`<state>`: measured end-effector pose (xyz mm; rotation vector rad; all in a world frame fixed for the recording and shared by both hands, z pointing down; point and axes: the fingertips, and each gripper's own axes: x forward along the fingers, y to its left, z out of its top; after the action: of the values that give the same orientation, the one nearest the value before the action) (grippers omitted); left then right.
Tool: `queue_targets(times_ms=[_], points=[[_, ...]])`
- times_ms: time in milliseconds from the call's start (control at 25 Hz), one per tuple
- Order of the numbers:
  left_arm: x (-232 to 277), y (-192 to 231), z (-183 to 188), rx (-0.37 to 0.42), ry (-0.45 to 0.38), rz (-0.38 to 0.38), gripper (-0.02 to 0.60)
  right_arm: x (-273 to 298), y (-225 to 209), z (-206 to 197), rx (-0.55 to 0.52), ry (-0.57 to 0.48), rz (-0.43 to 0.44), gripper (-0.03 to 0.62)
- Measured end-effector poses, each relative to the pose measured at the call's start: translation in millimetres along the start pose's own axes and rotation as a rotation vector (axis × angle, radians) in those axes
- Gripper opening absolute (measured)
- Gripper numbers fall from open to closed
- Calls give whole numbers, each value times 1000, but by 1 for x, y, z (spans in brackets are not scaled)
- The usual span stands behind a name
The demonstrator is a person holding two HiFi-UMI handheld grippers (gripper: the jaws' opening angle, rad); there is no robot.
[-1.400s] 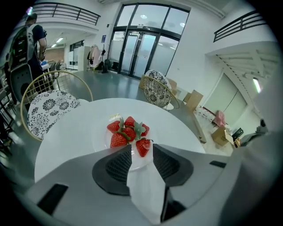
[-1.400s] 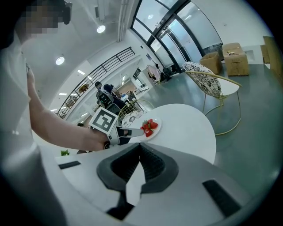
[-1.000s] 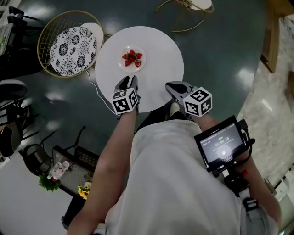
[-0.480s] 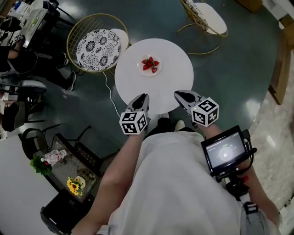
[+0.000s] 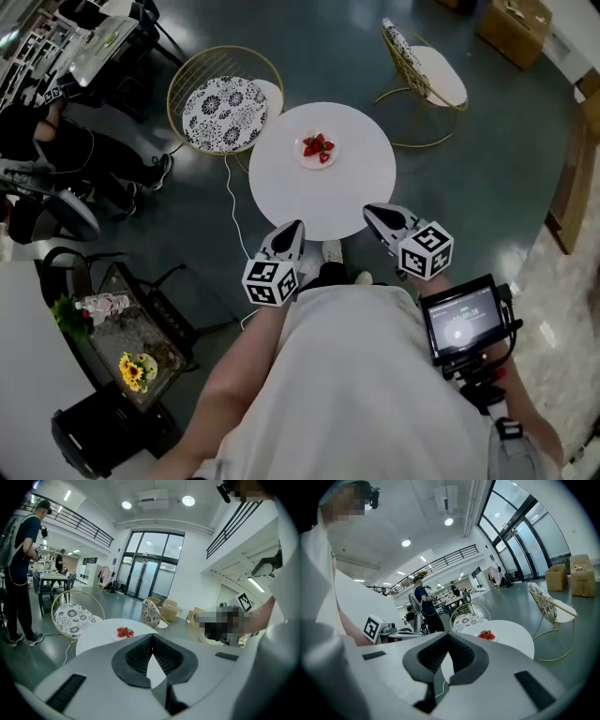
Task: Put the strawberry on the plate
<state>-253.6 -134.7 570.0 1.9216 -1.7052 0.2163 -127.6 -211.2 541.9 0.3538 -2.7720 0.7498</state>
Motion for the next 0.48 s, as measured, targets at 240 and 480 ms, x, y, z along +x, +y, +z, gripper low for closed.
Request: queue_targets(times_ms=[240,480], points=[[-5,-9,-8,38,-32,-12,8,-11,3,-8,-18,-25,17,6],[-4,-13,-14,73,-36,-17,8,-14,3,-16,-24,-40,21,6]])
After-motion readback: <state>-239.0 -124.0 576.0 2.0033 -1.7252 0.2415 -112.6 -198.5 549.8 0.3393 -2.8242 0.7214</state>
